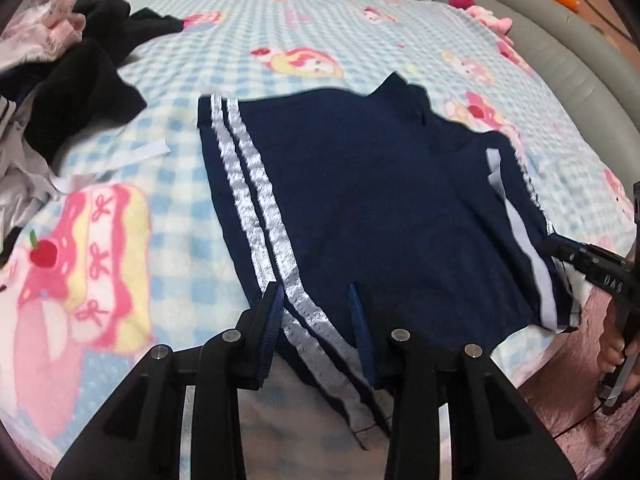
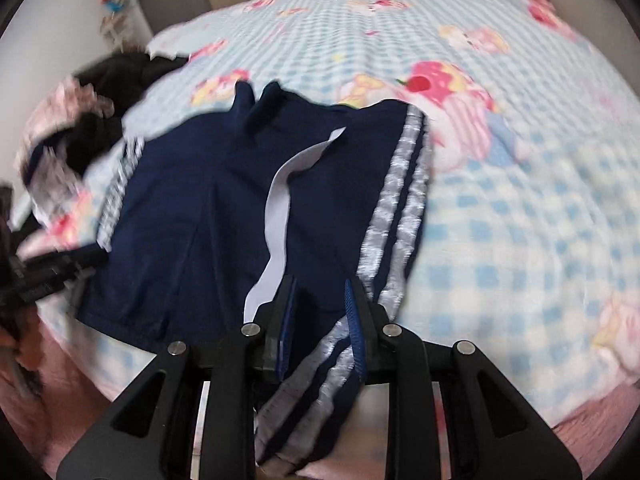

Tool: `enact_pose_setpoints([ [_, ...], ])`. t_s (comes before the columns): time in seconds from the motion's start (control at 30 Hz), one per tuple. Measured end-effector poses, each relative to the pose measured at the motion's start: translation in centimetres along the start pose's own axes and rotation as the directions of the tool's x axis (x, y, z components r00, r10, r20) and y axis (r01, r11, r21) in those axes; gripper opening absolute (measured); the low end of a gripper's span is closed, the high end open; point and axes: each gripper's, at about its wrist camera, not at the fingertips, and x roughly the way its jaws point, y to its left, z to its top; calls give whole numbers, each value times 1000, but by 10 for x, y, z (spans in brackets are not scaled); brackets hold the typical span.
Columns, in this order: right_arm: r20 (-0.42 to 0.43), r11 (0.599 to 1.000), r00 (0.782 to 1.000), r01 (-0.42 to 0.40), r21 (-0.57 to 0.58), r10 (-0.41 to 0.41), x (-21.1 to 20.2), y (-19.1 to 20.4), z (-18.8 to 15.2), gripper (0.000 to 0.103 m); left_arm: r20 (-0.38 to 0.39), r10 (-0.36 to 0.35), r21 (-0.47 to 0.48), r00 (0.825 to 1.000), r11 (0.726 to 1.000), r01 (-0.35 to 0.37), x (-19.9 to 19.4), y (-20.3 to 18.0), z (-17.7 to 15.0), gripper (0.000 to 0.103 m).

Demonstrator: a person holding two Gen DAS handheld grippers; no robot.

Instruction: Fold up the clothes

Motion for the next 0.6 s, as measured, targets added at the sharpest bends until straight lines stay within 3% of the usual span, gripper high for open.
enact_pose_setpoints([
  [0.23,28,999,999,41,-2,-41,-2,-32,55,29,23,-105,116,994,988,102,9,-54,62,34],
  [0.4,7,998,998,56,30,-56,26,-52,80,30,34,-50,260,998,965,39,53,-99,100,34],
  [0.6,-30,998,999,21,52,-20,68,-69,96,31,16,-11,321,1000,947,5,110,-111,149,34],
])
